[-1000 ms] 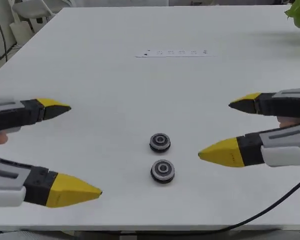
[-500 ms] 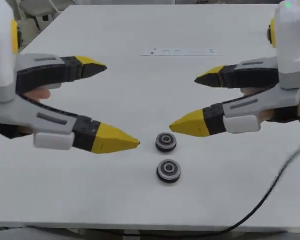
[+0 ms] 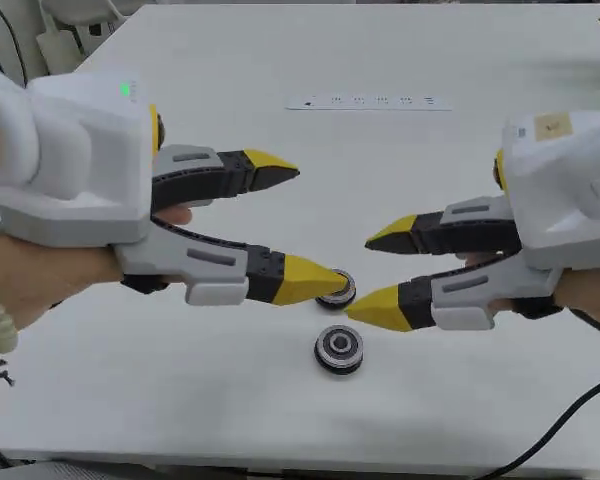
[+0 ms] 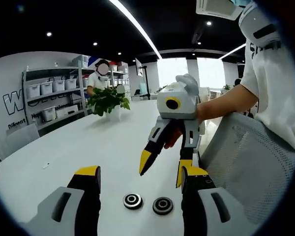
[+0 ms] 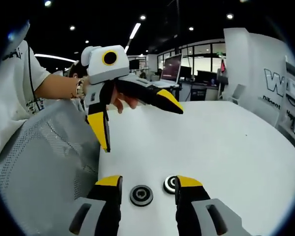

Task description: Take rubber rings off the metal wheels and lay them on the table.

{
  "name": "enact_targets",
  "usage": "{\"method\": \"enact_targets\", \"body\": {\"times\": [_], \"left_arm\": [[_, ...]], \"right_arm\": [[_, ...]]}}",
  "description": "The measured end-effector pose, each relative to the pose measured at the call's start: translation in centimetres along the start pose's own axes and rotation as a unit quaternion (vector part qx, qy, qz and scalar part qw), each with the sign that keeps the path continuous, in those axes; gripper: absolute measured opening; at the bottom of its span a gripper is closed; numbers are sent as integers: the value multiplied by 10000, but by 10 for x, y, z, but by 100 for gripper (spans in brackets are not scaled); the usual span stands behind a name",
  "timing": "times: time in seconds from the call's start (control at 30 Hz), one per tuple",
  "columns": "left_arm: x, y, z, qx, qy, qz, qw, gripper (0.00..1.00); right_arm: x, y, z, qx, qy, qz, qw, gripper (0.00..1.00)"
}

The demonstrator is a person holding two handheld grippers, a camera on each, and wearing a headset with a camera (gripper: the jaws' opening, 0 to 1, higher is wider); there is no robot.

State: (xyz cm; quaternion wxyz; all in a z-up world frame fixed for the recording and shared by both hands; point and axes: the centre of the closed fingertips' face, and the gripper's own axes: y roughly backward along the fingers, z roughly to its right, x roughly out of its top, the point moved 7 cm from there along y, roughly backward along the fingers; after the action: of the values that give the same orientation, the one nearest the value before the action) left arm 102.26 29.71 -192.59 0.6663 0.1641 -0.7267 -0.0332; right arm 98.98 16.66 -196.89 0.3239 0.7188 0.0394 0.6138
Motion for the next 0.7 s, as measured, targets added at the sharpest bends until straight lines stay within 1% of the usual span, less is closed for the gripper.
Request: {"method": "enact_targets", "body": {"times": [0.03, 0.07, 0.1, 0.17, 0.2, 0.23, 0.27, 0.3, 0.33, 0.4, 0.43, 0.47, 0.53, 0.6, 0.7], "left_arm": [[-4, -3, 0, 10, 42, -3, 10000, 62], [-6, -4, 0, 13, 75, -8, 10000, 60], [-12, -6, 1, -44, 181, -57, 9998, 57], [-19, -7, 4, -159, 350, -102, 9992, 50], [-21, -9, 8, -282, 566, 38, 9980, 47], [-24, -9, 11, -429, 685, 72, 9967, 43], [-26, -10, 11, -449, 676, 51, 9967, 41], [-29, -11, 11, -403, 626, -9, 9972, 39], [-34, -12, 12, -418, 525, -143, 9976, 37], [-42, -14, 15, -426, 453, -235, 9978, 37], [-45, -15, 16, -439, 461, -284, 9976, 37], [-50, -17, 17, -466, 482, -404, 9969, 37], [-56, -20, 22, -536, 442, -571, 9959, 36], [-60, -23, 24, -566, 402, -658, 9954, 35], [-67, -29, 29, -601, 282, -801, 9946, 32]], "right_arm": [[-2, -1, -1, 30, -13, -12, 10000, 41], [-5, -2, -1, 57, -10, -29, 10000, 40], [-10, -4, -2, 107, -1, -101, 9999, 37], [-16, -6, -5, 228, -53, -154, 9996, 31], [-17, -7, -6, 262, -84, -159, 9995, 30], [-20, -9, -6, 282, -106, -187, 9994, 29], [-21, -10, -6, 282, -128, -212, 9993, 29], [-24, -11, -5, 269, -151, -252, 9992, 28], [-26, -13, -5, 273, -166, -285, 9991, 28], [-30, -16, -7, 266, -183, -342, 9989, 27], [-32, -17, -7, 266, -195, -376, 9988, 27], [-34, -18, -7, 262, -213, -413, 9986, 27], [-40, -22, -7, 278, -249, -517, 9980, 27], [-45, -25, -8, 292, -180, -700, 9970, 26], [-49, -28, -9, 257, -150, -769, 9966, 25]]}}
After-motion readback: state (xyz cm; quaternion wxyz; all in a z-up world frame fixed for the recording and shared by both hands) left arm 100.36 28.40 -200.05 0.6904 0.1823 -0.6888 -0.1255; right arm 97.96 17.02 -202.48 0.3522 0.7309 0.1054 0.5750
